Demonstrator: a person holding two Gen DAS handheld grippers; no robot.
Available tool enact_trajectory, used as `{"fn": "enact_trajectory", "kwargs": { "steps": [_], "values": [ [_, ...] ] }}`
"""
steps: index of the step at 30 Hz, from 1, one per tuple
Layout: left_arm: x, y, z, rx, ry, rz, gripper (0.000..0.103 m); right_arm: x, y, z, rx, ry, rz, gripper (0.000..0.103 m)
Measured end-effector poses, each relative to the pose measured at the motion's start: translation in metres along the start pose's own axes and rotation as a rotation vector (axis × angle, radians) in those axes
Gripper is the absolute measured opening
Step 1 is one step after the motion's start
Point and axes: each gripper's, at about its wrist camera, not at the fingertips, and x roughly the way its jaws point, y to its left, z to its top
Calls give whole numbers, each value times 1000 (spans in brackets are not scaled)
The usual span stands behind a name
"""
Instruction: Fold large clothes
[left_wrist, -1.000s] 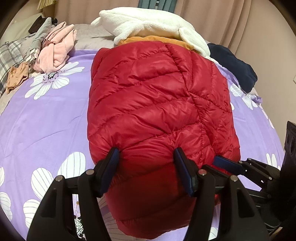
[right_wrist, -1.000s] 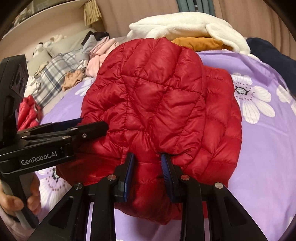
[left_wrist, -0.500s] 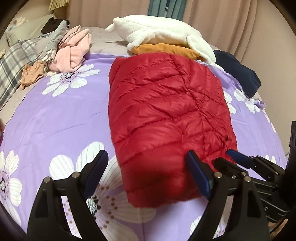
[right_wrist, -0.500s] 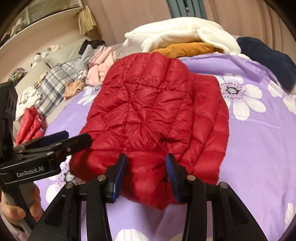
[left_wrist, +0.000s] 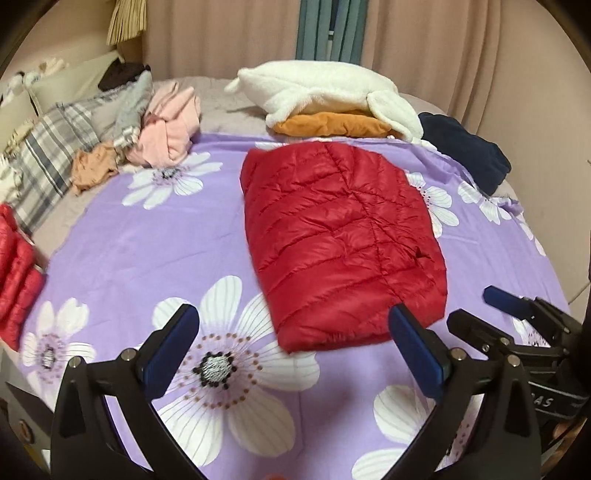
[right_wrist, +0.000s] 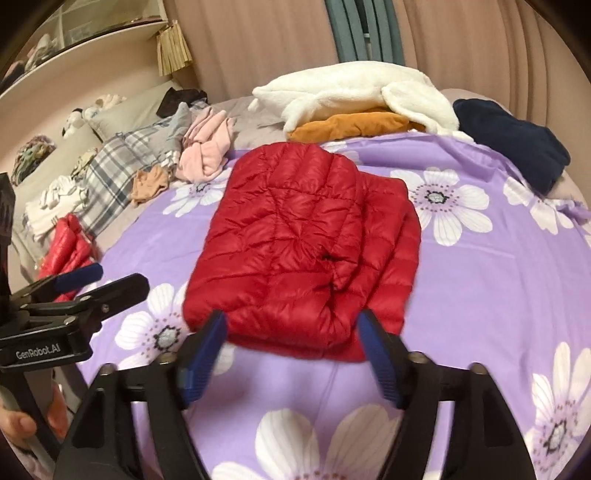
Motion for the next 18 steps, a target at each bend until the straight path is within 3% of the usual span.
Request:
{"fn": "enact_trajectory", "kwargs": {
  "steps": [1, 6, 8, 11, 18],
  "values": [
    [-8, -1, -1, 8, -7, 4, 103, -5, -1, 0, 9, -6, 11, 89],
    [-36, -6, -7, 10, -16, 18, 103, -30, 6, 0, 20, -33, 22, 92],
    [-44, -8, -8, 13, -13, 48, 103, -40, 9, 0, 17, -46, 7, 102],
    [-56, -10, -9, 22, -27, 85, 103, -53, 12, -1, 9, -72, -8, 102],
    [-70, -12, -13, 6, -5, 10, 103, -68, 18, -1, -11, -86, -47, 102]
  ]
}}
